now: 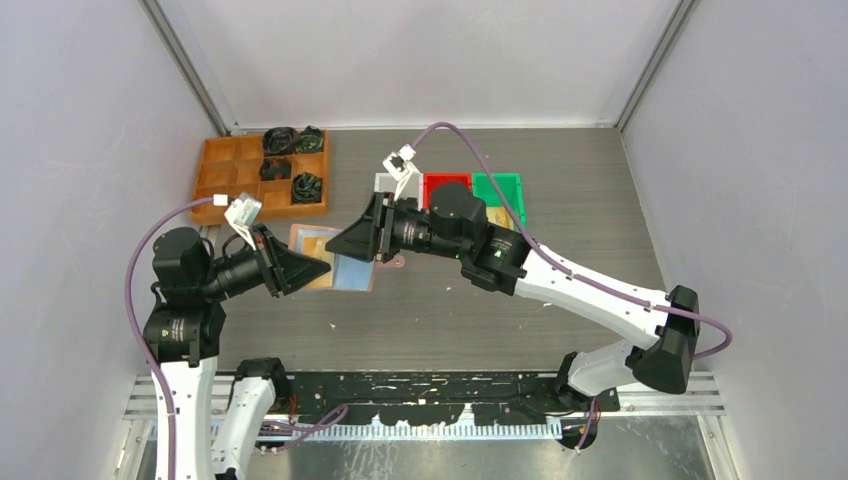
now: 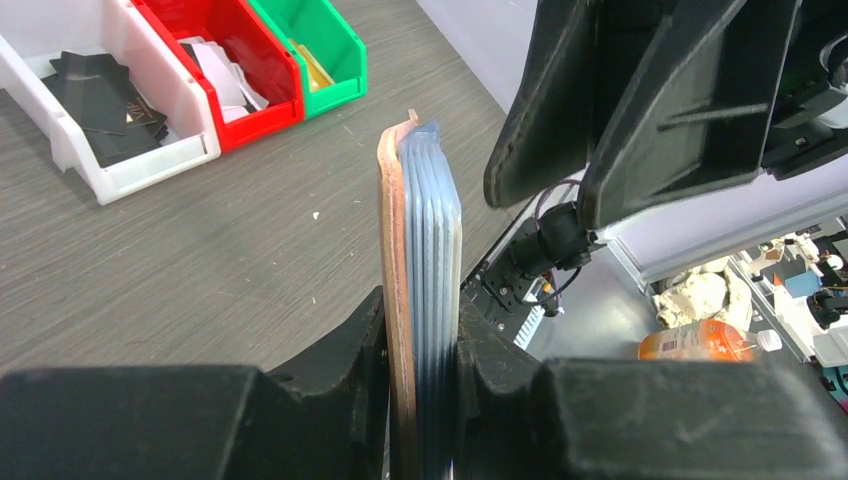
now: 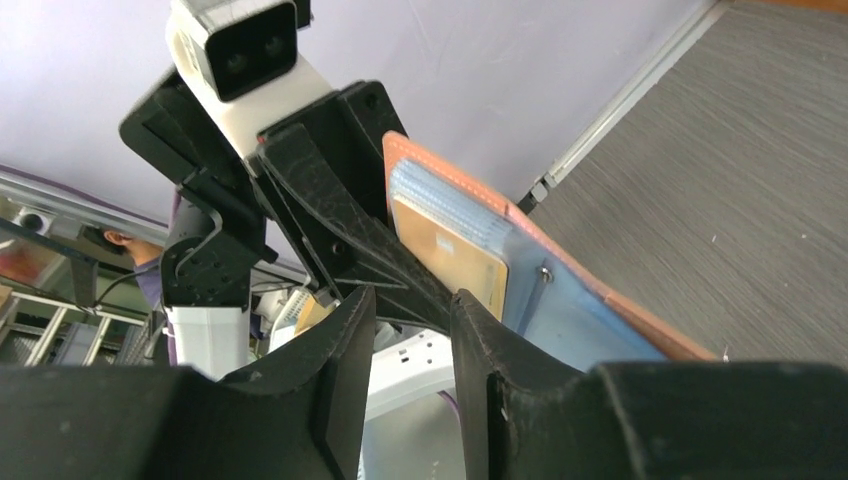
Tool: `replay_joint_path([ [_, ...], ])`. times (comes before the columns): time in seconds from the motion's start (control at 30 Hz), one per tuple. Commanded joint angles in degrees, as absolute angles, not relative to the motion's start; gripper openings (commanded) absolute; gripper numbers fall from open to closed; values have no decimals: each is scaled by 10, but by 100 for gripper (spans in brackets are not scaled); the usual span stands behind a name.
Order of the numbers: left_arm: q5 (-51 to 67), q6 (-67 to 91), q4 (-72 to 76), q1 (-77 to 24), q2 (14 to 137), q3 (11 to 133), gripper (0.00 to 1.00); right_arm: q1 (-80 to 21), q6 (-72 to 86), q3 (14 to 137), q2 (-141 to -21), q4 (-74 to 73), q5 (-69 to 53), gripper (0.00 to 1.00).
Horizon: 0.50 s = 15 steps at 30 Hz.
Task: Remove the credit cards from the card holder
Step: Remove the credit card from the card holder.
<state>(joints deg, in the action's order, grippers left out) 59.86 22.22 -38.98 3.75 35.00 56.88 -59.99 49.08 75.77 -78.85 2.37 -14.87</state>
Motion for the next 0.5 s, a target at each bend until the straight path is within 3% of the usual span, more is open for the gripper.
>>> replay_joint_path([
  [0.0,605,214,-375,36,347,594,9,-610,478,767,-784,28,-117,40],
  [0.47,642,259,-340,36,345,593,10,-605,519,703,-788,82,-142,41],
])
